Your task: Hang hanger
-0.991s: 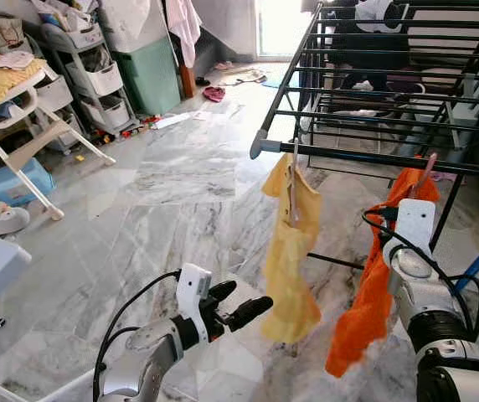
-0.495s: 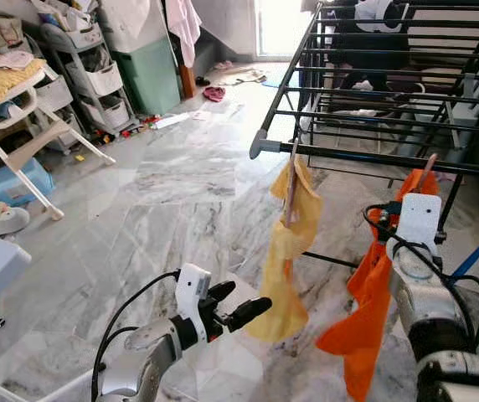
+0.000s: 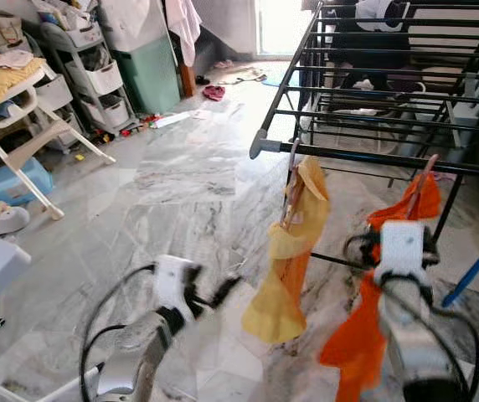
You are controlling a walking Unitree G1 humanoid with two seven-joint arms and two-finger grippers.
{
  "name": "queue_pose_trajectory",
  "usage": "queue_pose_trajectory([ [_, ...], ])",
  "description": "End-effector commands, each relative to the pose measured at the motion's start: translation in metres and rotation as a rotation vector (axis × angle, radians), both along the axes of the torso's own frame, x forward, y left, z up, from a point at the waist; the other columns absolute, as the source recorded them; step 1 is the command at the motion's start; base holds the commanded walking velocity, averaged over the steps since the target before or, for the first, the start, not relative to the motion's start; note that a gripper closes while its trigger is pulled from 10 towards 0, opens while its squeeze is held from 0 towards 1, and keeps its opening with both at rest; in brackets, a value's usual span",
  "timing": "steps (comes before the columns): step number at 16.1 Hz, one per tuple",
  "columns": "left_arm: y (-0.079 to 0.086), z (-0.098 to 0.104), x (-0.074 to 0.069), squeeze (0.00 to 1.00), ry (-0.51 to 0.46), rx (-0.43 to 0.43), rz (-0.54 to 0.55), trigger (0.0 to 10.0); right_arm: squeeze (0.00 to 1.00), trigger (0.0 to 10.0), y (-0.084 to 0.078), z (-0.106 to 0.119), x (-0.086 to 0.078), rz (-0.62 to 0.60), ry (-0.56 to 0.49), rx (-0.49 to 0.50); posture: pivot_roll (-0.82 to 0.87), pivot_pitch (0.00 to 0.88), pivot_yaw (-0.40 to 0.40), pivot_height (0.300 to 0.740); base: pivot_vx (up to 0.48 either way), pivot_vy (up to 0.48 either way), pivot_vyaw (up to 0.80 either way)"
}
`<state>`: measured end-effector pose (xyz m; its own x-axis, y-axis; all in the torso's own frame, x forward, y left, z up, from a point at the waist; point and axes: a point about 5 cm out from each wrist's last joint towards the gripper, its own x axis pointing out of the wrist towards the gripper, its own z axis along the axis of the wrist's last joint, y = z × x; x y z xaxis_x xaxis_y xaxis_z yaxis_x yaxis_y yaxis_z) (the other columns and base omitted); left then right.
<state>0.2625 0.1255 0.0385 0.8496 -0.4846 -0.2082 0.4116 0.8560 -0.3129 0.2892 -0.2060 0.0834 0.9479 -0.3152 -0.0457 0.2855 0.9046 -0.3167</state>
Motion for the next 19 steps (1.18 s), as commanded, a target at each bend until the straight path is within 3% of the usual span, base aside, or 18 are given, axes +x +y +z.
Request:
queue_pose_trajectory([
  [1, 0.010, 0.000, 0.003, 0.00, -0.018, 0.054, 0.058, 10.0, 1.00, 10.0, 0.010, 0.008, 0.002, 0.050, -0.041, 0.000, -0.11, 0.000, 0.103, 0.740, 0.000, 0.000, 0.00],
  [2, 0.020, -0.001, 0.005, 0.00, -0.015, 0.121, 0.139, 10.0, 1.00, 10.0, 0.017, 0.009, -0.004, 0.105, -0.055, -0.037, -0.10, 0.000, 0.104, 0.740, 0.000, 0.000, 0.00],
  [3, 0.026, -0.003, 0.005, 0.00, -0.009, 0.176, 0.189, 10.0, 0.85, 10.0, 0.022, 0.009, -0.007, 0.141, -0.056, -0.049, -0.10, 0.000, 0.105, 0.740, 0.000, 0.000, 0.00],
  [4, 0.029, -0.004, 0.004, 0.00, -0.012, 0.194, 0.210, 10.0, 0.60, 10.0, 0.027, 0.008, -0.009, 0.178, -0.051, -0.046, -0.10, 0.000, 0.105, 0.740, 0.000, 0.000, 0.00],
  [5, 0.031, -0.007, 0.004, 0.00, 0.013, 0.215, 0.228, 10.0, 0.23, 10.0, 0.033, 0.005, -0.010, 0.217, -0.037, -0.038, -0.10, 0.000, 0.105, 0.740, 0.000, 0.000, 0.00],
  [6, 0.030, -0.007, 0.004, 0.00, 0.002, 0.221, 0.233, 10.0, 0.00, 10.0, 0.036, 0.005, -0.010, 0.232, -0.039, -0.034, -0.09, 0.000, 0.104, 0.740, 0.000, 0.000, 0.00],
  [11, 0.024, -0.010, 0.007, 0.00, -0.006, 0.276, 0.241, 10.0, 0.00, 10.0, 0.043, 0.004, -0.010, 0.276, -0.029, 0.003, -0.09, 0.000, 0.108, 0.740, 0.000, 0.000, 0.00],
  [15, 0.031, -0.007, 0.012, 0.00, -0.021, 0.280, 0.310, 10.0, 0.00, 10.0, 0.049, 0.001, -0.013, 0.300, -0.028, 0.018, -0.09, 0.000, 0.114, 0.740, 0.000, 0.000, 0.00],
  [19, 0.028, -0.006, 0.015, 0.00, -0.018, 0.256, 0.293, 10.0, 0.00, 10.0, 0.050, 0.001, -0.010, 0.309, -0.027, 0.022, -0.09, 0.000, 0.113, 0.740, 0.000, 0.000, 0.00],
])
